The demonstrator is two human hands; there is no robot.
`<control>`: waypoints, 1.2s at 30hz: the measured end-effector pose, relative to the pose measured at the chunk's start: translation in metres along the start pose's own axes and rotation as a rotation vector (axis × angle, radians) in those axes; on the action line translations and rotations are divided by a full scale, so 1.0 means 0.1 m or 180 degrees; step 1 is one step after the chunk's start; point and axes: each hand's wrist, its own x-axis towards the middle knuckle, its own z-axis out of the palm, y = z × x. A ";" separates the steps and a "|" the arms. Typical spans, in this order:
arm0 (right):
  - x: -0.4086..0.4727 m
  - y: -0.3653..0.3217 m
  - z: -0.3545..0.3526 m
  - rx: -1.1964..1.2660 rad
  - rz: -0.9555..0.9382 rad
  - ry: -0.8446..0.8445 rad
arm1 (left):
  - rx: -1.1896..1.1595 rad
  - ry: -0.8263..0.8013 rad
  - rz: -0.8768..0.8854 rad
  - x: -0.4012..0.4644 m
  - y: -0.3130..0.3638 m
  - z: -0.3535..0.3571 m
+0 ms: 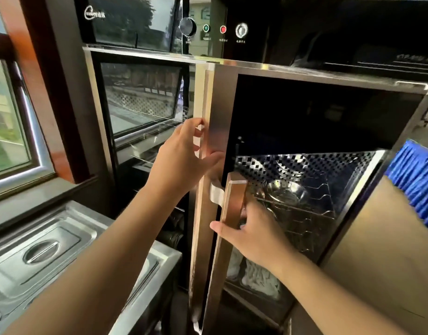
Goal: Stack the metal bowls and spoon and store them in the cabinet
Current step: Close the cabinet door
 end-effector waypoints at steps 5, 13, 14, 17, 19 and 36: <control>0.59 0.08 0.37 0.0309 0.0236 -0.0117 | 0.0217 -0.0020 0.0158 0.42 -0.46 0.20; 1.52 0.22 0.72 0.0444 0.0556 0.0022 | 0.0305 -0.0220 0.0425 1.05 -1.18 0.62; 1.62 0.25 0.77 0.0471 0.0580 0.0044 | 0.0301 -0.0262 0.0431 1.10 -1.27 0.68; 1.90 0.32 0.88 0.0489 0.0651 0.0179 | 0.0204 -0.0346 0.0356 1.27 -1.55 0.85; 2.06 0.37 0.91 0.0467 0.0672 0.0256 | 0.0146 -0.0399 0.0304 1.35 -1.73 0.95; 2.90 0.74 1.05 0.0220 0.0531 0.0518 | 0.1069 -0.1067 0.0069 1.61 -2.58 1.71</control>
